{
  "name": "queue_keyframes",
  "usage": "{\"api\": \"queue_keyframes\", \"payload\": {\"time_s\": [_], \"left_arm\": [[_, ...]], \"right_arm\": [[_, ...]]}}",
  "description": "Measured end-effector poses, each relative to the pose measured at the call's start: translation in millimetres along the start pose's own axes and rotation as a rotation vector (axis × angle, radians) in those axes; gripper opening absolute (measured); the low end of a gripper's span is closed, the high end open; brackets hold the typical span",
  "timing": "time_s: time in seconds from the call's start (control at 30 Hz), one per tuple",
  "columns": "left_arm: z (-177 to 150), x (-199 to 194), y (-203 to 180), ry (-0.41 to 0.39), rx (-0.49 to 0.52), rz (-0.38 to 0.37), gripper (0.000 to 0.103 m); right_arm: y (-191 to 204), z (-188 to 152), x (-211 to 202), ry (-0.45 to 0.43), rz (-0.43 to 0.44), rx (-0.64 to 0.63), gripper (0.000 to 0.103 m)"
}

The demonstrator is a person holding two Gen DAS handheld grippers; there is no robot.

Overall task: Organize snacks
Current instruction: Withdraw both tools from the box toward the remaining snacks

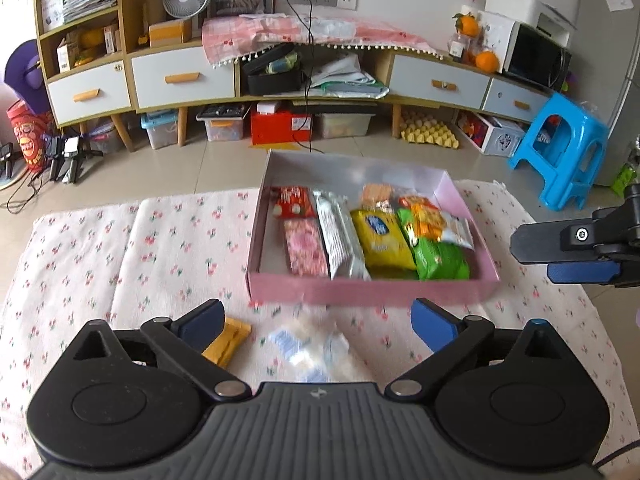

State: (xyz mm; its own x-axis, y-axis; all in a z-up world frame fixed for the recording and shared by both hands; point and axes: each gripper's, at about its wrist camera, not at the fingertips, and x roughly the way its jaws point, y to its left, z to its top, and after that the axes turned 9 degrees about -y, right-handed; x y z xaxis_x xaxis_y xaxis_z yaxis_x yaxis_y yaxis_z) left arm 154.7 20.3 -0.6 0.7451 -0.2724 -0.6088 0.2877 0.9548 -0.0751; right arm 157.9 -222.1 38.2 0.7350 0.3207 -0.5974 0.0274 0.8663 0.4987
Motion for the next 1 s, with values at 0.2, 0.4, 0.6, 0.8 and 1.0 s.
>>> {"api": "queue_keyframes", "payload": {"time_s": [0.2, 0.4, 0.6, 0.8, 1.0], "left_arm": [[-14.5, -15.6, 7.1, 0.032, -0.039, 0.015, 0.100], [-27.3, -27.6, 10.9, 0.057, -0.056, 0.047, 0.101], [-43.5, -32.4, 13.8, 0.080, -0.084, 0.061, 0.101], [-52.2, -32.0, 29.1, 0.120, -0.195, 0.140, 0.100], [-52.6, -23.9, 36.1, 0.124, -0.289, 0.157, 0.093]], "right_arm": [[-5.4, -19.6, -16.9, 0.014, -0.019, -0.010, 0.091], [-10.6, -37.9, -22.7, 0.040, -0.041, -0.029, 0.091], [-16.4, -51.3, -22.5, 0.045, -0.072, -0.040, 0.091], [-26.4, -67.9, -6.9, 0.126, -0.207, -0.014, 0.091], [-32.6, -74.6, 2.4, 0.152, -0.240, 0.005, 0.091]]}}
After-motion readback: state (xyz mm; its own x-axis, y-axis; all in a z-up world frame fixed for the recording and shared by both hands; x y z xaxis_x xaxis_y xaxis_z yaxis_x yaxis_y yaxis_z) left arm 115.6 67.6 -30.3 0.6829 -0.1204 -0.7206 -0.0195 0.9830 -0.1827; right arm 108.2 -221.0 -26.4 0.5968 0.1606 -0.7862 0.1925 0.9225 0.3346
